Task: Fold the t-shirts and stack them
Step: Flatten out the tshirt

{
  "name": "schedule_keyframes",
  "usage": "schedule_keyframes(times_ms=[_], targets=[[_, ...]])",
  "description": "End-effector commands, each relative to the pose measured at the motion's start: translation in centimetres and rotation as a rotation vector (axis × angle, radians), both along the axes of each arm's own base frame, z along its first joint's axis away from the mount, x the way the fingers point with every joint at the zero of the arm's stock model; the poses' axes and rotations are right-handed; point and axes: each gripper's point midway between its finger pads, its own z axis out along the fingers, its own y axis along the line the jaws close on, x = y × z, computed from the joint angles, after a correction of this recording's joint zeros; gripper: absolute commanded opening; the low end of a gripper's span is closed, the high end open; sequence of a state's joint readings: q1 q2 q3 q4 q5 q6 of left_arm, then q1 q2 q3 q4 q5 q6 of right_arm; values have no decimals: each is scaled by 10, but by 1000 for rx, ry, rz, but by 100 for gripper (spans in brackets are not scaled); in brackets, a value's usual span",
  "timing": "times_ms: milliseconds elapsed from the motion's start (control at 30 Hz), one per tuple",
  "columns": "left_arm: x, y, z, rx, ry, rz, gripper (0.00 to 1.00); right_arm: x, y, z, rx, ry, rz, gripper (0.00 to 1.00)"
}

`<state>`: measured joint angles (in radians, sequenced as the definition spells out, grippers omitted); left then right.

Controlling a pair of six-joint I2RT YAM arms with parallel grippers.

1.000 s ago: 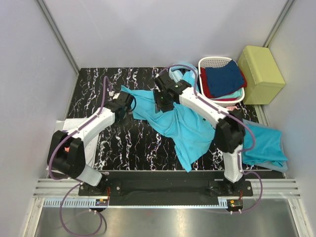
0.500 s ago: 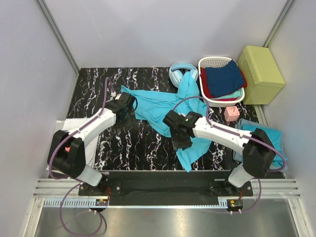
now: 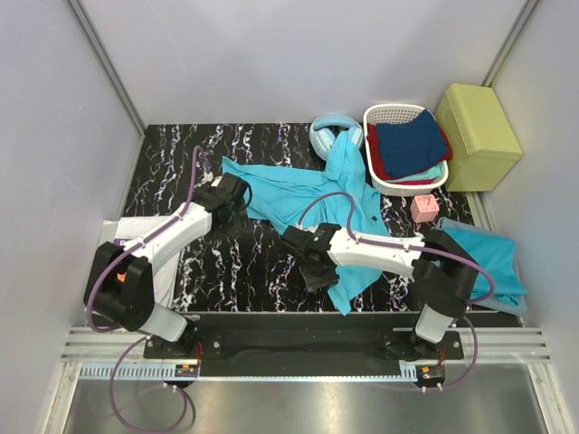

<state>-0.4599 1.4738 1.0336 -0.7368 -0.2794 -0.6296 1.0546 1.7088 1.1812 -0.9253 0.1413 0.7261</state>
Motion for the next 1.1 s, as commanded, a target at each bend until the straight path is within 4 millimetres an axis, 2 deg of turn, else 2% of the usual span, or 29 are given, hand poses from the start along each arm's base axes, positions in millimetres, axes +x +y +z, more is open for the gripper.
schedule_keyframes(times_ms=[0,267,500,700,867,1067], targets=[[1,-8,7,-44,-35,-18,66,18,5,-18,-10,-44,-45,41],[-4,-5,8,-40,-38,-25,66,42,9,-29,-5,-59,-75,40],[-4,-5,9,-43,-41,-26,67,60,-1,-16,3,-103,-116,40],[-3,-6,7,-46,-34,-25,67,60,-10,-18,-12,-101,-125,40],[-2,-9,6,-53,-31,-27,66,55,-16,-36,-28,-66,-129,39],[-2,-8,5,-49,-24,-27,66,46,-13,-49,-6,-8,-152,31]])
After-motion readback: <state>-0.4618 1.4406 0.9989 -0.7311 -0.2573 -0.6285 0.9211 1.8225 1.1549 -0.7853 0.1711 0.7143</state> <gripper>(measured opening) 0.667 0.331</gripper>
